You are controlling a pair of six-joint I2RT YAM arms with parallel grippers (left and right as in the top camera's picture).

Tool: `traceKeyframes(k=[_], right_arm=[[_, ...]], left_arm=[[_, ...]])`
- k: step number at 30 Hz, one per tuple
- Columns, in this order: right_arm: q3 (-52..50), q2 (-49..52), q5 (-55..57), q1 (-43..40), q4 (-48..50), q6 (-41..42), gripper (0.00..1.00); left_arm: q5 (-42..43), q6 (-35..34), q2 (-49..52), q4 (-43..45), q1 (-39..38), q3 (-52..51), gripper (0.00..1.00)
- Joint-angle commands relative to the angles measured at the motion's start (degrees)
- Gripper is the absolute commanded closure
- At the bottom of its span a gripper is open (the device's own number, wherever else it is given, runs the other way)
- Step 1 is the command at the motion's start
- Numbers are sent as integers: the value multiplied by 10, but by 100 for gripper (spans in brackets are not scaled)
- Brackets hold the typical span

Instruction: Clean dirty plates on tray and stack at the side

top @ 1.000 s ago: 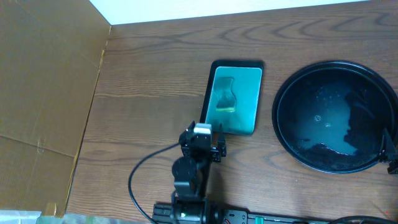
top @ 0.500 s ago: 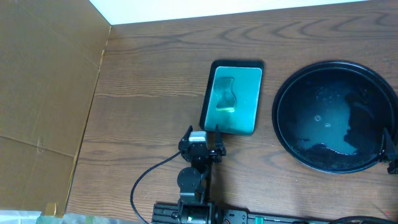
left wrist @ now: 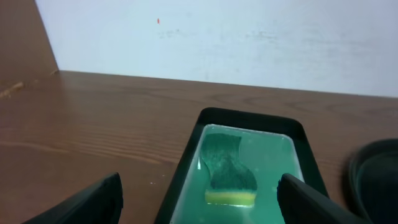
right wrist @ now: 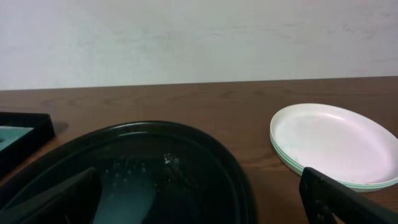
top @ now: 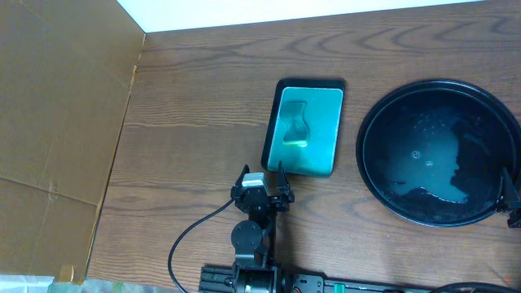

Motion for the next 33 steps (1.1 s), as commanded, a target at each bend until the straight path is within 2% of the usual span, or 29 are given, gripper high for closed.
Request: traceKeyframes(k=[1, 10, 18, 33], right_arm=[[-1, -3, -2, -6, -2, -8, 1], [-1, -3, -2, -6, -2, -8, 1], [-1, -3, -2, -6, -2, -8, 1], [-1, -3, -2, -6, -2, -8, 1]], left_arm=[[-4, 43, -5, -31, 3, -5, 20], [-5, 45, -5, -31, 3, -5, 20], [-15, -7, -5, -31, 4, -5, 20], [-19, -7, -3, -29, 4, -5, 20]])
